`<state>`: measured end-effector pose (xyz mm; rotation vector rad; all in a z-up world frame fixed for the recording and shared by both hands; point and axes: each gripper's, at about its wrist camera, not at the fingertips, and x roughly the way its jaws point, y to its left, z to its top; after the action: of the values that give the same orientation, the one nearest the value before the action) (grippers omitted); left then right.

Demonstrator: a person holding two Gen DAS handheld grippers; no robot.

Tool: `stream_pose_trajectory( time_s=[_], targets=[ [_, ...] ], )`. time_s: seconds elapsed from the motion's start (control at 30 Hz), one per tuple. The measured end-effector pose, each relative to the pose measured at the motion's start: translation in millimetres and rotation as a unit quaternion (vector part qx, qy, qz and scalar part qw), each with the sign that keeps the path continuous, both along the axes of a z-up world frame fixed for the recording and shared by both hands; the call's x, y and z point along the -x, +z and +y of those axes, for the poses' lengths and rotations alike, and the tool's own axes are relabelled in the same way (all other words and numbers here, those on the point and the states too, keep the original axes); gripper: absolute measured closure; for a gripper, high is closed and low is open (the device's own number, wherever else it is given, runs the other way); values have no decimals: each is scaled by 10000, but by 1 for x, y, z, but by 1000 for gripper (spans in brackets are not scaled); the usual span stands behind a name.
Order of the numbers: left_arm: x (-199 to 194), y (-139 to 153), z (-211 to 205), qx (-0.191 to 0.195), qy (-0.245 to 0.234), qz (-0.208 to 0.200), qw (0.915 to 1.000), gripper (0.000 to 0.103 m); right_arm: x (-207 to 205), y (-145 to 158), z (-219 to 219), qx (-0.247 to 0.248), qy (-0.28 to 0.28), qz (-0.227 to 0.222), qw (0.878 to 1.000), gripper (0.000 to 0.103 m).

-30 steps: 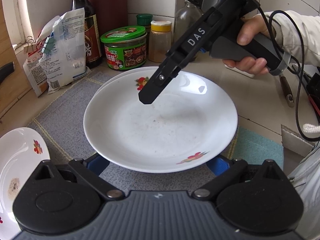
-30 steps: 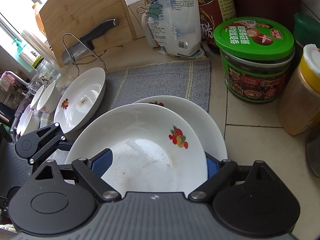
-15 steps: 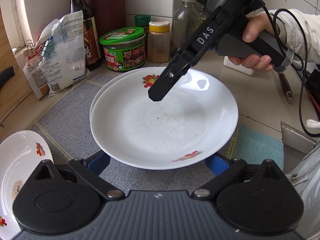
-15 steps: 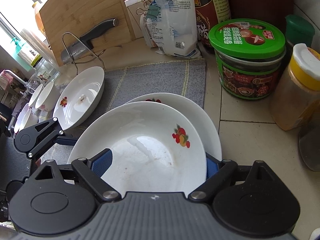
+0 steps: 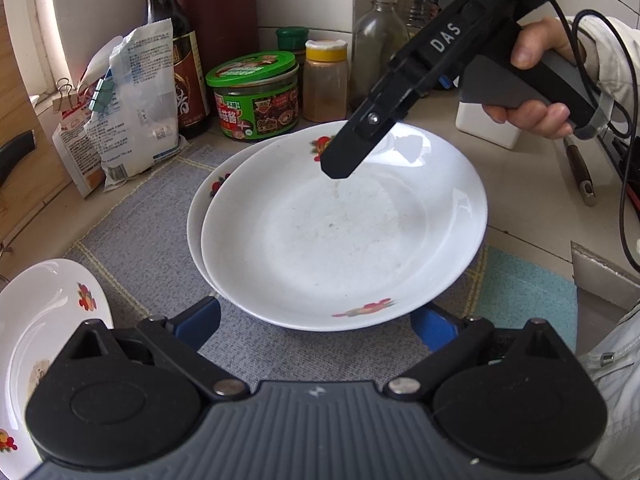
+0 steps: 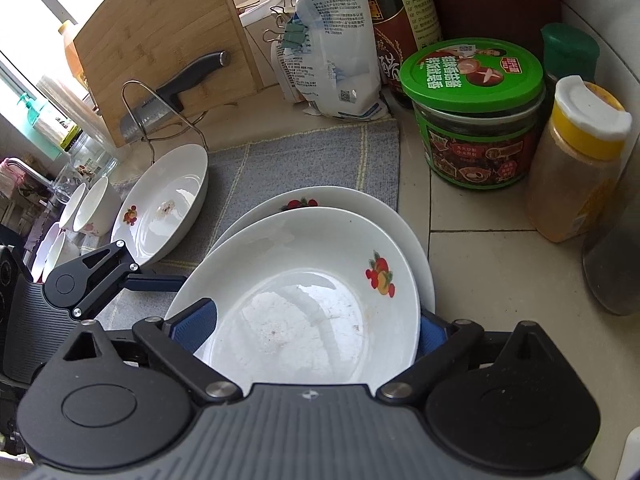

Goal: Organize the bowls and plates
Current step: 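Lower the flower-print plate onto the plate by the wall with both grippers, then open both grippers and release the plate onto the stack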

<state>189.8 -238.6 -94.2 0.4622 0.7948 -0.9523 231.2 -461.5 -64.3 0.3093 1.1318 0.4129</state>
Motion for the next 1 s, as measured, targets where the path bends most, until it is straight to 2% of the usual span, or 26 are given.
stream_pose_trajectory(
  time_s=[0.4,0.83,1.0],
  targets=[
    [9,6,6,76,57,-107,9999,2,8,8,4,258,-71,-68,9996,0],
    [24,16,16,251,151,-268,9992,2,26,10,10,779,-152,-143,9967,0],
    [32,21,21,333,318,-341,9984,2,33,18,19,1008,-87,-370,9942,0]
  ],
)
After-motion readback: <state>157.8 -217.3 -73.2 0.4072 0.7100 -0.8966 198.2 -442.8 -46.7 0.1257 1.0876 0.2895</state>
